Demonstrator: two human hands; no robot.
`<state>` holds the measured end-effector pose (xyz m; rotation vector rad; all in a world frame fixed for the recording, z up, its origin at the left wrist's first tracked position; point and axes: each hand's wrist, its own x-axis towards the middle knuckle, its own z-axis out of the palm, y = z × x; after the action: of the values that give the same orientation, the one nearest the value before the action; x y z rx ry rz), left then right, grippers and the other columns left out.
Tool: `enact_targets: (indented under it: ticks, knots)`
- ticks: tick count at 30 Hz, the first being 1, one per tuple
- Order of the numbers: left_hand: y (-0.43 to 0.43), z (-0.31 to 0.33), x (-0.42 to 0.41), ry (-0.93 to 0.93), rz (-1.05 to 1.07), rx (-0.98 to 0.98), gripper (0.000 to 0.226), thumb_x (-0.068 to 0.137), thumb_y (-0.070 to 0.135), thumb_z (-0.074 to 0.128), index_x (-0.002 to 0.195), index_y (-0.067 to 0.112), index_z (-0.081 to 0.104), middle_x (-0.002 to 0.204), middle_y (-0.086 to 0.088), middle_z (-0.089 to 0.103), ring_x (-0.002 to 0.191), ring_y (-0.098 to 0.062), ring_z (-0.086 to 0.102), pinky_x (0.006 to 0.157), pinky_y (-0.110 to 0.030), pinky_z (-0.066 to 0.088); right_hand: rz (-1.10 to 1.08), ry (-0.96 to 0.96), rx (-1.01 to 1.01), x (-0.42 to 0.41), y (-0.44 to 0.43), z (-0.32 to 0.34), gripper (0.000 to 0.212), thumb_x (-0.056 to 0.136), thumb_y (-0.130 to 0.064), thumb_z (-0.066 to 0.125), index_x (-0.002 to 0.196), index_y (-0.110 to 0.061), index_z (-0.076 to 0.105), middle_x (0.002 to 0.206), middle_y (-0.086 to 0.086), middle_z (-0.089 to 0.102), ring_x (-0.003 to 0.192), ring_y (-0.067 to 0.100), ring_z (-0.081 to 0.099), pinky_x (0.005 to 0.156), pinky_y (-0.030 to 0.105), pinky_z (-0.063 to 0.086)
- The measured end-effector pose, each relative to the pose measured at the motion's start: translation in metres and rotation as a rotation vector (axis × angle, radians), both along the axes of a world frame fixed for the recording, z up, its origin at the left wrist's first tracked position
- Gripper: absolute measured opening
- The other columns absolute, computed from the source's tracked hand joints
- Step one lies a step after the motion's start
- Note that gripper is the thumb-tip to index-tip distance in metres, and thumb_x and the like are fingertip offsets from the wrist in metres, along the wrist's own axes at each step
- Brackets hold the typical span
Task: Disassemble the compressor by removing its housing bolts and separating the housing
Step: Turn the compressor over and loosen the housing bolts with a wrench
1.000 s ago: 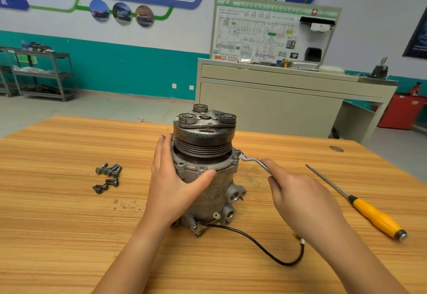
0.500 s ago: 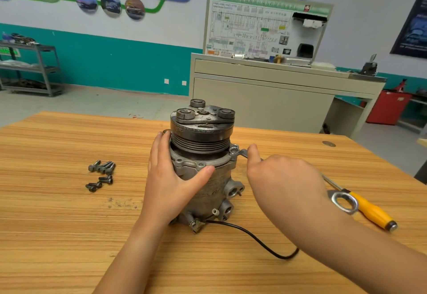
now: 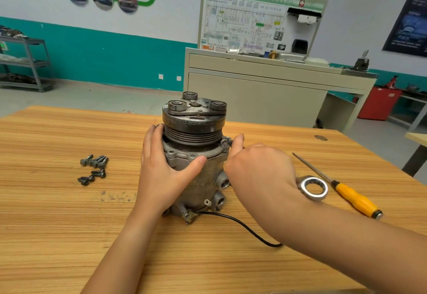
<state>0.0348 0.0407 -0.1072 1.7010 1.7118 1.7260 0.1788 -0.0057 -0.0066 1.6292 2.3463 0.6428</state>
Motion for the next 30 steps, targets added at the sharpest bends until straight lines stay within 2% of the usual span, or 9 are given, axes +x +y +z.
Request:
enact_targets:
  ticks: [2,4,7,9,12,14,20,25,30]
  knots:
    - [0.000,0.000,0.000,0.000,-0.003,-0.003,0.100,0.068,0.052,0.073,0.147,0.024,0.021,0.156,0.005,0.013,0.141,-0.004,0.010,0.110,-0.026,0.014,-0.018,-0.025,-0.018,0.000,0.000,0.001,0.061,0.090,0.004,0.036,0.140,0.013,0.002,0.128,0.025,0.042,0.076,0.024,0.044,0.040,0.029,0.027]
    - [0.000,0.000,0.000,0.001,-0.002,-0.006,0.100,0.065,0.053,0.069,0.148,0.024,0.020,0.157,0.005,0.012,0.139,-0.001,0.007,0.108,-0.024,0.012,-0.033,0.014,-0.021,0.004,-0.001,0.005,0.061,0.091,0.004,0.034,0.142,0.010,0.000,0.122,0.023,0.048,0.073,0.023,0.040,0.039,0.028,0.023]
    - [-0.001,0.001,0.000,-0.001,-0.008,-0.010,0.102,0.063,0.056,0.066,0.148,0.025,0.019,0.157,0.005,0.011,0.141,-0.003,0.007,0.107,-0.022,0.011,-0.024,0.018,0.012,0.011,-0.001,0.005,0.063,0.090,0.005,0.035,0.143,0.006,0.000,0.107,0.015,0.056,0.053,0.016,0.031,0.038,0.028,0.021]
    - [-0.002,0.001,0.001,-0.008,-0.014,-0.010,0.103,0.061,0.058,0.065,0.148,0.026,0.019,0.157,0.006,0.011,0.140,-0.001,0.007,0.107,-0.023,0.011,-0.020,0.000,0.037,0.012,0.001,0.004,0.065,0.089,0.006,0.037,0.143,0.006,0.001,0.095,0.012,0.057,0.047,0.017,0.027,0.036,0.028,0.021]
    - [-0.002,0.001,0.001,-0.012,-0.018,-0.017,0.104,0.061,0.060,0.063,0.148,0.026,0.019,0.157,0.006,0.010,0.137,0.003,0.005,0.107,-0.023,0.011,-0.009,-0.024,0.070,0.015,0.006,0.005,0.068,0.086,0.008,0.038,0.144,0.003,0.002,0.071,0.014,0.045,0.046,0.017,0.028,0.036,0.028,0.021]
    - [-0.003,0.001,0.001,-0.010,-0.018,-0.021,0.103,0.061,0.060,0.063,0.148,0.026,0.019,0.157,0.006,0.010,0.140,-0.002,0.006,0.107,-0.023,0.011,0.020,-0.046,0.093,0.021,0.010,0.005,0.071,0.085,0.009,0.039,0.145,0.001,0.003,0.058,0.010,0.034,0.045,0.018,0.029,0.035,0.028,0.021]
    - [-0.004,0.004,-0.002,0.006,-0.034,-0.087,0.108,0.059,0.065,0.062,0.149,0.029,0.013,0.158,0.010,0.002,0.143,-0.007,0.002,0.108,-0.028,0.011,0.117,-0.083,0.167,0.043,0.032,0.008,0.061,0.089,0.000,0.040,0.144,-0.014,0.017,0.057,-0.001,0.034,0.045,0.014,0.031,0.036,0.025,0.026]
    - [-0.004,0.007,-0.002,0.000,-0.032,-0.138,0.115,0.053,0.074,0.057,0.149,0.031,0.011,0.158,0.009,-0.002,0.144,-0.007,-0.004,0.109,-0.030,0.010,0.128,-0.100,0.174,0.047,0.034,-0.002,0.062,0.087,0.000,0.043,0.142,-0.010,0.015,0.054,-0.002,0.034,0.043,0.014,0.031,0.034,0.024,0.024]
    - [-0.001,0.008,0.003,-0.007,0.032,-0.114,0.106,0.060,0.067,0.058,0.149,0.029,0.015,0.159,0.005,0.006,0.144,-0.009,0.002,0.108,-0.028,0.011,0.187,-0.109,0.209,0.052,0.040,-0.010,0.052,0.096,-0.013,0.036,0.143,-0.009,0.014,0.054,-0.002,0.033,0.042,0.015,0.030,0.037,0.022,0.025]
